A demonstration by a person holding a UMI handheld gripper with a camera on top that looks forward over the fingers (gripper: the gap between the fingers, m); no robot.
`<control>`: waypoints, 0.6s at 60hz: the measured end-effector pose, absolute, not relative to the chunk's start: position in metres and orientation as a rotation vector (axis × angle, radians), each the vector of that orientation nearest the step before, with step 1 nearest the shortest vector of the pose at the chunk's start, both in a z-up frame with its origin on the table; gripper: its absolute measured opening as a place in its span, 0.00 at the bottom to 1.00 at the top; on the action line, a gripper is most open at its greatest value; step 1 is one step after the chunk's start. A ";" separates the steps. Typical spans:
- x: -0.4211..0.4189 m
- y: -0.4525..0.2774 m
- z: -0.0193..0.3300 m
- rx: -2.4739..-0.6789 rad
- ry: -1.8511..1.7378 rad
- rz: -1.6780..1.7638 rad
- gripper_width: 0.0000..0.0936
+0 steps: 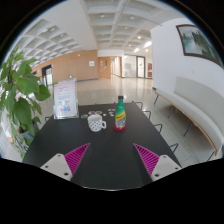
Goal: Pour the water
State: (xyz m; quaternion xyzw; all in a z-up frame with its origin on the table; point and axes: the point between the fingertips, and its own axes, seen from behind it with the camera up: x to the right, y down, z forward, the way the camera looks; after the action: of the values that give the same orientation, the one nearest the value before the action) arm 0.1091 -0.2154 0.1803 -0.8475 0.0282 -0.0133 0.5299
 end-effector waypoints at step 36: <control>0.108 -0.276 0.207 -1.971 0.025 -0.129 0.92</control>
State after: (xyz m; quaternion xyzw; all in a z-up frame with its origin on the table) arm 0.1082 -0.2764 0.2075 -0.8328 0.0104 -0.0546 0.5508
